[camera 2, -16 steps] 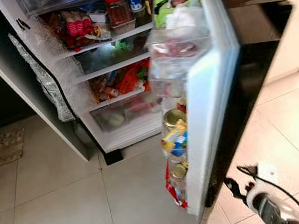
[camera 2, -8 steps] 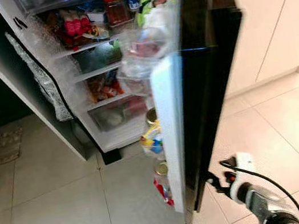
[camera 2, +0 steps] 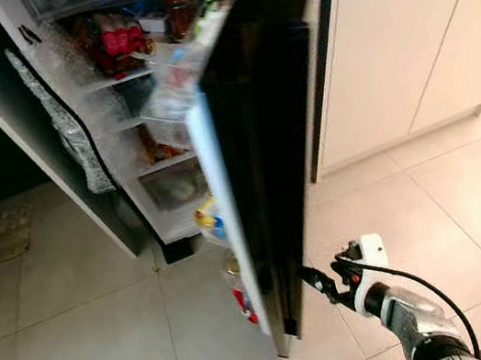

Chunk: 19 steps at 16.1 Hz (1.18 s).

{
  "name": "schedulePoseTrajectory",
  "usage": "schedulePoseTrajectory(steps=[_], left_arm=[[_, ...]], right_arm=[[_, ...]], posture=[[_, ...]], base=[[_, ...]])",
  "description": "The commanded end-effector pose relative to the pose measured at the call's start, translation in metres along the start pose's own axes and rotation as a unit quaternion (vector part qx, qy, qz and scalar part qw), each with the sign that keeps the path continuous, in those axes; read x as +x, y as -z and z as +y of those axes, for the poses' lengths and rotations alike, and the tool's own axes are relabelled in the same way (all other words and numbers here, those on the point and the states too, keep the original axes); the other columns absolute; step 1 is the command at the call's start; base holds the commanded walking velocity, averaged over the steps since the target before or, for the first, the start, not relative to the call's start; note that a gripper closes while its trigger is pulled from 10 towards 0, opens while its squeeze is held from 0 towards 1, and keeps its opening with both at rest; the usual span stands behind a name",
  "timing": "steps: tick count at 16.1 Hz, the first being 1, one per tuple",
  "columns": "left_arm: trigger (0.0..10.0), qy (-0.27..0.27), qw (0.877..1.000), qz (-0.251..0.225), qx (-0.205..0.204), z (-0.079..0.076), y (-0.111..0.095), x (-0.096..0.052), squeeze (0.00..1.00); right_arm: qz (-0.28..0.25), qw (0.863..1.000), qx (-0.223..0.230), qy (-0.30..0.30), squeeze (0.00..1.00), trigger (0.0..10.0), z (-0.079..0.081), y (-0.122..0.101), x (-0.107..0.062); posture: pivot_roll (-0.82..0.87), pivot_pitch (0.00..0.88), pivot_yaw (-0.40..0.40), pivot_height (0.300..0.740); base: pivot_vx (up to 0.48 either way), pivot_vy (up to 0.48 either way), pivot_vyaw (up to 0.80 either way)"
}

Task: Restocking fridge

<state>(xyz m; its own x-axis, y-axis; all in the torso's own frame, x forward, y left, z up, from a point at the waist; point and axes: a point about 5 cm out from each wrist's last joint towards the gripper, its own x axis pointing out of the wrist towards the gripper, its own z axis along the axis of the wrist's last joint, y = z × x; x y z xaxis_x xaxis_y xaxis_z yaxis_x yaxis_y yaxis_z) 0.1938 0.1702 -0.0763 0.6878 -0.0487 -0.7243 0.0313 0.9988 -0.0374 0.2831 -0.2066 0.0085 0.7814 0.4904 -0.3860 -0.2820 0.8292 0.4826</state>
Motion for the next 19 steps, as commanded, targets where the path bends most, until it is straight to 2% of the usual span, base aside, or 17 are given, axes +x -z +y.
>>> schedulePoseTrajectory(steps=[1,2,3,6,8,11,14,15,17,18,19], left_arm=[[10.0,-0.007,1.000,0.021,-0.003,0.001,0.009,-0.002,0.00],[10.0,-0.007,1.000,0.022,-0.004,0.001,0.009,-0.002,0.00],[10.0,-0.008,1.000,0.024,-0.003,-0.002,0.010,-0.002,0.00],[10.0,-0.010,1.000,0.019,-0.003,0.003,0.008,-0.002,0.00],[10.0,-0.011,1.000,0.019,-0.003,0.003,0.008,-0.002,0.00],[10.0,-0.009,1.000,0.019,-0.002,0.003,0.009,-0.002,0.00],[10.0,-0.006,1.000,0.019,-0.001,0.003,0.009,-0.002,0.00],[10.0,-0.006,1.000,0.019,0.000,0.003,0.009,-0.002,0.00],[10.0,-0.005,1.000,0.019,0.001,0.003,0.009,-0.002,0.00],[10.0,-0.005,1.000,0.020,0.002,0.003,0.010,-0.003,0.00],[10.0,-0.005,1.000,0.020,0.003,0.003,0.010,-0.003,0.00]], right_arm=[[-0.031,0.999,-0.027,0.007,0.00,10.0,0.005,-0.016,0.007],[-0.043,0.999,-0.027,0.011,0.00,10.0,0.006,-0.022,0.009],[-0.080,0.996,-0.034,0.028,0.00,10.0,0.009,-0.041,0.013],[-0.130,0.989,-0.061,0.038,0.00,10.0,0.013,-0.070,0.015],[-0.150,0.986,-0.073,0.029,0.00,10.0,0.016,-0.080,0.014],[-0.177,0.980,-0.088,-0.019,0.00,10.0,0.024,-0.090,0.009],[-0.171,0.975,-0.119,-0.074,0.00,10.0,0.032,-0.092,0.003],[-0.171,0.968,-0.142,-0.113,0.00,10.0,0.038,-0.099,-0.006],[-0.177,0.963,-0.153,-0.133,0.00,10.0,0.043,-0.107,-0.011],[-0.192,0.957,-0.158,-0.152,0.00,10.0,0.050,-0.116,-0.015],[-0.193,0.959,-0.163,-0.132,0.00,10.0,0.048,-0.117,-0.013]], posture=[[-0.04,0.135,0.040,0.740],[-0.04,0.135,0.040,0.740],[-0.04,0.135,0.041,0.740],[-0.03,0.135,0.040,0.740],[-0.03,0.135,0.041,0.740],[-0.04,0.134,0.043,0.740],[-0.04,0.127,0.042,0.740],[-0.05,0.118,0.040,0.740],[-0.05,0.118,0.040,0.740],[-0.05,0.110,0.039,0.740],[-0.05,0.106,0.037,0.740]], base=[[0.000,0.000,0.00],[0.000,0.000,0.00],[0.000,0.000,0.00],[0.000,0.000,0.00],[0.000,0.000,0.00],[0.000,0.000,0.00],[0.000,0.000,0.00],[0.000,0.000,0.00],[0.000,0.000,0.00],[0.000,0.000,0.00],[0.000,0.000,0.00]])
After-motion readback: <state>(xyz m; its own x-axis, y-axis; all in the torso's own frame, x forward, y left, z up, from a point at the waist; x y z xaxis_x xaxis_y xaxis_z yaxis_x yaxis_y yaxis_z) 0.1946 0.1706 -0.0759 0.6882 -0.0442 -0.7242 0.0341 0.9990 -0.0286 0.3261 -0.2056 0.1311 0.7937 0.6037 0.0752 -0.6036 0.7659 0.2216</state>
